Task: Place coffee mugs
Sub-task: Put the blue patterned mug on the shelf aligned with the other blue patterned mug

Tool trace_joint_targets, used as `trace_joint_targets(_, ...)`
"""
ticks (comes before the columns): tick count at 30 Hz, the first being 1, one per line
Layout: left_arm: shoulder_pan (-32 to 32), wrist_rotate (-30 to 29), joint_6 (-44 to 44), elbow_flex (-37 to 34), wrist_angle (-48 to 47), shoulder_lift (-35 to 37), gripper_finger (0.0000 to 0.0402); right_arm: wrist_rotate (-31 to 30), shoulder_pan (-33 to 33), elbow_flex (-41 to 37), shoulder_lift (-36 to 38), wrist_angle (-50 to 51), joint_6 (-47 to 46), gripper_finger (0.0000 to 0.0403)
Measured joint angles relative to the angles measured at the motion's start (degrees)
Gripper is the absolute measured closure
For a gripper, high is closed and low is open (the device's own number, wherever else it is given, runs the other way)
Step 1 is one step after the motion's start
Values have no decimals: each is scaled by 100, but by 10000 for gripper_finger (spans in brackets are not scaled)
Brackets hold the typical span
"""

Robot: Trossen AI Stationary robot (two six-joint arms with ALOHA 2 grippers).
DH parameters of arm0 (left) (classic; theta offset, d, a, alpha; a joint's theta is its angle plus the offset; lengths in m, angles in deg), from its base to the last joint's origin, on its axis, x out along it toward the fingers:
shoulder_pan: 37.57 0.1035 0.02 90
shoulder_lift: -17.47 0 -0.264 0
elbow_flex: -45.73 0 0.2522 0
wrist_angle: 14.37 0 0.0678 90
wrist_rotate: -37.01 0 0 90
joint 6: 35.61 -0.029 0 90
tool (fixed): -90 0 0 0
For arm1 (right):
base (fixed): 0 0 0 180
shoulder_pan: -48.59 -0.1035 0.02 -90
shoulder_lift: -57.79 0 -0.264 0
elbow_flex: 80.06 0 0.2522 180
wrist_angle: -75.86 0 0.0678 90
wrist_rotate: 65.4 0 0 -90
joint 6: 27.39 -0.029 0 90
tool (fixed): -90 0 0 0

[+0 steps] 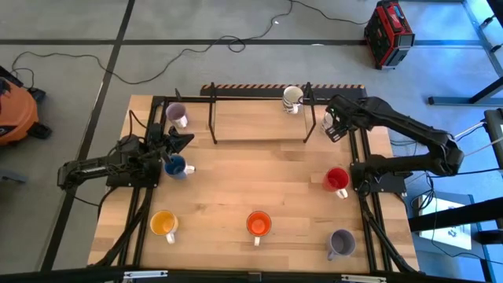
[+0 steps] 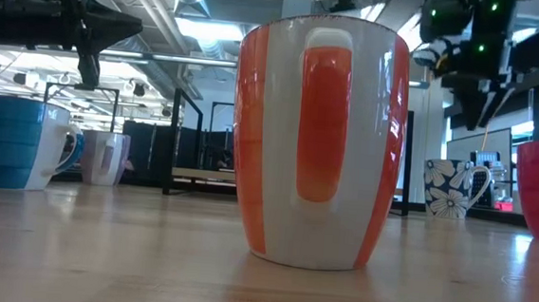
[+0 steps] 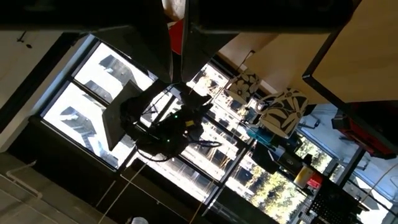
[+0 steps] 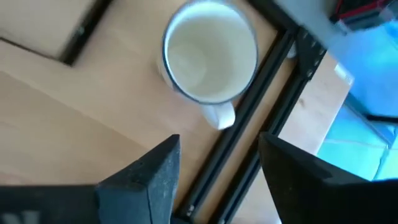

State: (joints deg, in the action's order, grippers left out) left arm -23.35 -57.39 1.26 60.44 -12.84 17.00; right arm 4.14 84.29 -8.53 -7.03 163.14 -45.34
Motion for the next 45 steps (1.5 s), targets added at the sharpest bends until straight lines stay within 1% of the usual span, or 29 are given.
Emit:
trace_joint_targets(5,2,-1,-1,-2,0,0,373,92,311,-432,-29,-109,232,205)
trace_joint_targets(9,2,-1,-1,0,2,0,373,216,486,-728,-30,-413,482,205)
trace_joint_targets(15,2,-1,-1,0,3,0,373,177,756,-943,-30,-927,724,205)
trace_joint_targets(17,2,-1,-1,0,3,0,373,264,895,-1008,-30,-1097,834,205)
trace_joint_targets(19,2,-1,-1,-1,2,0,373,346,1009,-1084,-32,-1210,1029,205)
trace_joint_targets(21,2,-1,-1,0,2,0,373,271,1083,-1157,-32,-1257,1197,205)
trace_joint_targets(23,2,-1,-1,0,2,0,373,210,1163,-1251,-30,-1348,1234,205)
trace_joint_targets(26,1,-3,-1,0,1,0,373,297,1284,-1403,-30,-1560,1341,205)
trace_joint_targets(29,2,-65,-1,0,0,0,373,314,1323,-1540,-32,-1749,1670,205)
trace_joint_targets(34,1,-150,-1,0,1,0,373,315,1318,-1586,-32,-1951,1843,205)
trace_joint_targets(39,2,-213,-1,0,0,0,373,667,1317,-1583,-90,-2015,2057,205)
trace_joint_targets(41,1,-215,-1,-1,0,0,373,712,1318,-1583,-182,-2011,2093,206)
trace_joint_targets(43,1,-215,-1,0,0,0,373,777,1318,-1583,-273,-2015,2123,216)
trace_joint_targets(45,2,-215,-1,0,0,0,373,808,1316,-1583,-376,-2020,2135,235)
